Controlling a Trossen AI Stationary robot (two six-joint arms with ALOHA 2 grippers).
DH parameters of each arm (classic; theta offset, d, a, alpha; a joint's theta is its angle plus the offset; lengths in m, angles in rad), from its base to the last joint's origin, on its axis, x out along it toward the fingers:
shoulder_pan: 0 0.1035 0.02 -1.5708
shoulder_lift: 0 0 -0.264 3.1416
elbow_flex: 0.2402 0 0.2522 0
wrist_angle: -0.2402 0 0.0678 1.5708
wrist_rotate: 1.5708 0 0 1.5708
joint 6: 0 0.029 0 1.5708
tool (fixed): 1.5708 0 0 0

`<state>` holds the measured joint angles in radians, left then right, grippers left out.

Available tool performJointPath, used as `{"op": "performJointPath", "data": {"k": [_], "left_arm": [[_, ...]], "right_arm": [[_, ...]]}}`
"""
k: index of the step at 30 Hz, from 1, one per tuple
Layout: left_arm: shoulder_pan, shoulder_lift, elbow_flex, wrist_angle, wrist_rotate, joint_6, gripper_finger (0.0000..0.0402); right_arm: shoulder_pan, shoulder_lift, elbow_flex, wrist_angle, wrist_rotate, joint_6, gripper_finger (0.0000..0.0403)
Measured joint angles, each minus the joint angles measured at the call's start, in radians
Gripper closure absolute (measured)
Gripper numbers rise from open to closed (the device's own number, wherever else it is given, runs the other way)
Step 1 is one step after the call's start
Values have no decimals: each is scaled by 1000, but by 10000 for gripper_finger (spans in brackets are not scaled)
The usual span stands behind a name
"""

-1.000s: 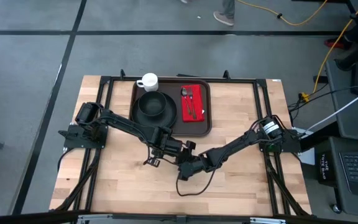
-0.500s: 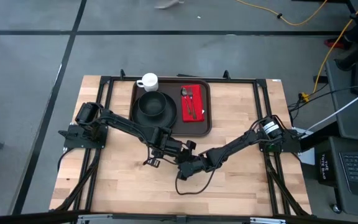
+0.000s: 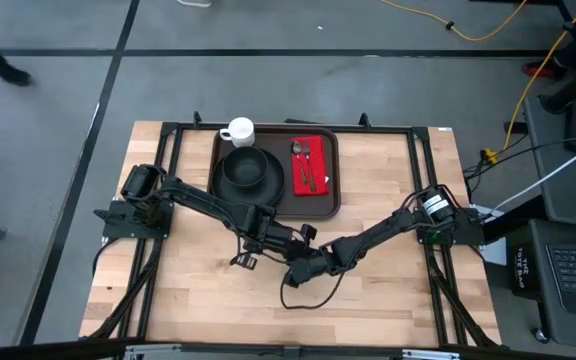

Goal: Set up tray
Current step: Put the silver knife on the red napkin to the right of the silver fork

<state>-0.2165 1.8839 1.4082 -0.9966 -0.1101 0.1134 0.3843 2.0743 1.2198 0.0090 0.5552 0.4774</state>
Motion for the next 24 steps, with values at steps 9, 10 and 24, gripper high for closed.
{"op": "performJointPath", "data": {"k": [9,10,24], "left_arm": [[0,0,0,0,1,4,316],[0,0,0,0,2,5,315],[0,0,0,14,-3,5,247]], "right_arm": [[0,0,0,10,-6,-6,342],[0,0,0,12,-7,-7,340],[0,0,0,19,-9,-11,350]]}}
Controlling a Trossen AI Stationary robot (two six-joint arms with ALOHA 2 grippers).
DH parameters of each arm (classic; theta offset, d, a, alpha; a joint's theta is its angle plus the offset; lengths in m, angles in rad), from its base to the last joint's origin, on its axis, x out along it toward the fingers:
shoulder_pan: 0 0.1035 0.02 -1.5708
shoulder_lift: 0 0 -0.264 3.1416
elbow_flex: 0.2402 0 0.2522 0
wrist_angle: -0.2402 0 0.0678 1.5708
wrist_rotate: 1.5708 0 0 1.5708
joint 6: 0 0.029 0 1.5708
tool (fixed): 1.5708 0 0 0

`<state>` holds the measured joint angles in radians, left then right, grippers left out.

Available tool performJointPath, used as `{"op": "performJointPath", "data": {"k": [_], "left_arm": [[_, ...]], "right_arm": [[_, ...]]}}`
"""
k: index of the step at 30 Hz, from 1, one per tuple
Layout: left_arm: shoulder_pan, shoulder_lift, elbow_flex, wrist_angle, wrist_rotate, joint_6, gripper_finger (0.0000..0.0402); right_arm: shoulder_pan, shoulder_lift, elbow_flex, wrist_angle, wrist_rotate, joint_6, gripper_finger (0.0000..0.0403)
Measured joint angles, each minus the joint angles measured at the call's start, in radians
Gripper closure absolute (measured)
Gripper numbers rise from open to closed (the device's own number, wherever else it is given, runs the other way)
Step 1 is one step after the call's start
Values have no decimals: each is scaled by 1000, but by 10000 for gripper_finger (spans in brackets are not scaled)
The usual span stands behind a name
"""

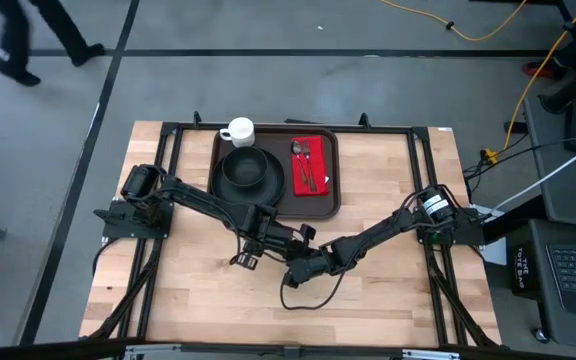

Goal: Set up tray
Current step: Put the silver knife on the red napkin to the right of the silver fork

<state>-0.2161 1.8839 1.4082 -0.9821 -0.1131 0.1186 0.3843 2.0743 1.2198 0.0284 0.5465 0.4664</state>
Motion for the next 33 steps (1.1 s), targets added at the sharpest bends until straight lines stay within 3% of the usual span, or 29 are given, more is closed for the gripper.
{"op": "performJointPath", "data": {"k": [6,11,15,21,33], "left_arm": [[-8,-4,28,-50,-1,30,224],[-13,-8,108,-172,-5,50,227],[-9,-78,94,-208,23,70,236],[18,-307,-85,-61,52,17,261],[30,-833,-603,439,71,42,288]], "right_arm": [[0,-1,2,5,-1,-4,358],[1,-3,2,-1,-42,-5,352],[1,-3,2,0,-52,-6,354],[0,-3,2,-9,-47,-10,354],[-4,-42,1,-22,-43,-34,354]]}}
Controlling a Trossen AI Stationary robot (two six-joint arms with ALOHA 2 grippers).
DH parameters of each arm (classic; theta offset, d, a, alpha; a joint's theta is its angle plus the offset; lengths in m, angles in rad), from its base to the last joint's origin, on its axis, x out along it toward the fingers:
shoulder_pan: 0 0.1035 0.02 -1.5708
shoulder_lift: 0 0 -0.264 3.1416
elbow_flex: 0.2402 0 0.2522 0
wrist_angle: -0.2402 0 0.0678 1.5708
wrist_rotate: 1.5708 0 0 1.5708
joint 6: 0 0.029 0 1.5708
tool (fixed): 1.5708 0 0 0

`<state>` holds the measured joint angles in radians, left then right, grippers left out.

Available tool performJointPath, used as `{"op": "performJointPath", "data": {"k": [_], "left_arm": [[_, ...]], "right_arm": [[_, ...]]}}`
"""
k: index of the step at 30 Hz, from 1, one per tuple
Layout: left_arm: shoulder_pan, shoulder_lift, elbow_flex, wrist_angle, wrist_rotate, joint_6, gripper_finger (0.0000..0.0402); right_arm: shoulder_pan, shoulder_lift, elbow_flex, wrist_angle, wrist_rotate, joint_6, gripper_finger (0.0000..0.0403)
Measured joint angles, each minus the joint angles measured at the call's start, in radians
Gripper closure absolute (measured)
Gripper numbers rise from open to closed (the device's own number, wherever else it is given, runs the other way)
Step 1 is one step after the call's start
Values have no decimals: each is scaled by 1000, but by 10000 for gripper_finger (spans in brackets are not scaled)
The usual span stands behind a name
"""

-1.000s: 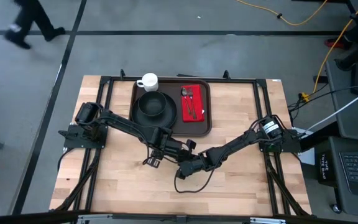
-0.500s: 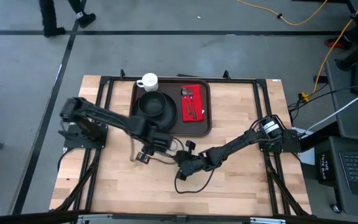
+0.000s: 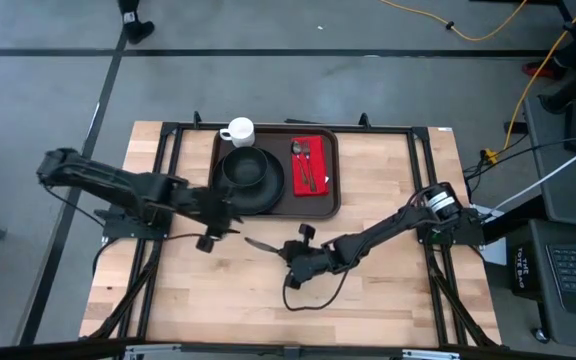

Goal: Set up tray
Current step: Put the silver knife on the red napkin to the right of the silver fork

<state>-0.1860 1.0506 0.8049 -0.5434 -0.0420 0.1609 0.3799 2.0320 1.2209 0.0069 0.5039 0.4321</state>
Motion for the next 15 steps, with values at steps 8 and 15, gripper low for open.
{"op": "performJointPath", "data": {"k": [8,15], "left_arm": [[1,-282,-221,211,1,125,291],[30,-523,-366,327,42,140,296]], "right_arm": [[-33,-87,0,-76,86,40,354],[-23,-143,0,-79,235,38,354]]}}
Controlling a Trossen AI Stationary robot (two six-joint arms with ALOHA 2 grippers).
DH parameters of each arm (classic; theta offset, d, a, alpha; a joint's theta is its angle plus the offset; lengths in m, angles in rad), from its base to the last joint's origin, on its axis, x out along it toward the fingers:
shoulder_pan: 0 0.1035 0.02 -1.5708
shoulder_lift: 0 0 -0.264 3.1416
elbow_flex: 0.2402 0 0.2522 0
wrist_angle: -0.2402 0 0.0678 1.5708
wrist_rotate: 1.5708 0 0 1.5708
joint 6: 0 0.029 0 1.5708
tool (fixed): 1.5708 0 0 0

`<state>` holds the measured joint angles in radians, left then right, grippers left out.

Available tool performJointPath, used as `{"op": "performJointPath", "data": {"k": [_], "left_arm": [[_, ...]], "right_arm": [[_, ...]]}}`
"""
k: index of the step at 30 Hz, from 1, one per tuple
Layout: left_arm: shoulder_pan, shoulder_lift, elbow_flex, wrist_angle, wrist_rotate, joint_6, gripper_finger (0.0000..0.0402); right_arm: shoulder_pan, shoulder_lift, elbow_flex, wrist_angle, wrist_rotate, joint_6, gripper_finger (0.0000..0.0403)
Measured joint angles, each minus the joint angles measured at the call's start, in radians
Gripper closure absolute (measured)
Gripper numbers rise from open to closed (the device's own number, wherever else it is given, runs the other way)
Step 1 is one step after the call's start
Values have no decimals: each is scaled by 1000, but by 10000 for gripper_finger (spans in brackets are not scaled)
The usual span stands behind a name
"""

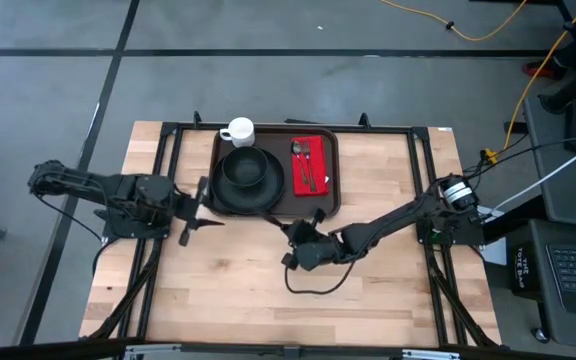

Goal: Set up tray
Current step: Put the silver knife on the red napkin to the right of the silver fork

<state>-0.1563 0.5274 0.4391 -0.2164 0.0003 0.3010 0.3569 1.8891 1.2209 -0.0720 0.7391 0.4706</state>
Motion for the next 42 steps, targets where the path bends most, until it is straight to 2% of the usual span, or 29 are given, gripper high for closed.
{"op": "performJointPath", "data": {"k": [11,15,17,23,28,37,42], "left_arm": [[37,-261,-157,63,23,16,301],[42,-307,-184,103,25,-24,304],[42,-316,-189,101,25,-26,304],[42,-316,-189,102,19,-72,302],[41,-316,-189,101,15,-97,305],[41,-344,-189,96,-224,-131,317],[41,-346,-189,68,-299,-91,320]], "right_arm": [[56,-51,0,-44,186,79,354],[70,-88,0,-132,290,182,354],[69,-103,0,-187,307,242,354],[33,-136,0,-335,315,381,354],[-21,-140,0,-361,317,392,354],[-161,-141,0,-387,229,384,354],[-248,-141,0,-405,195,385,354]]}}
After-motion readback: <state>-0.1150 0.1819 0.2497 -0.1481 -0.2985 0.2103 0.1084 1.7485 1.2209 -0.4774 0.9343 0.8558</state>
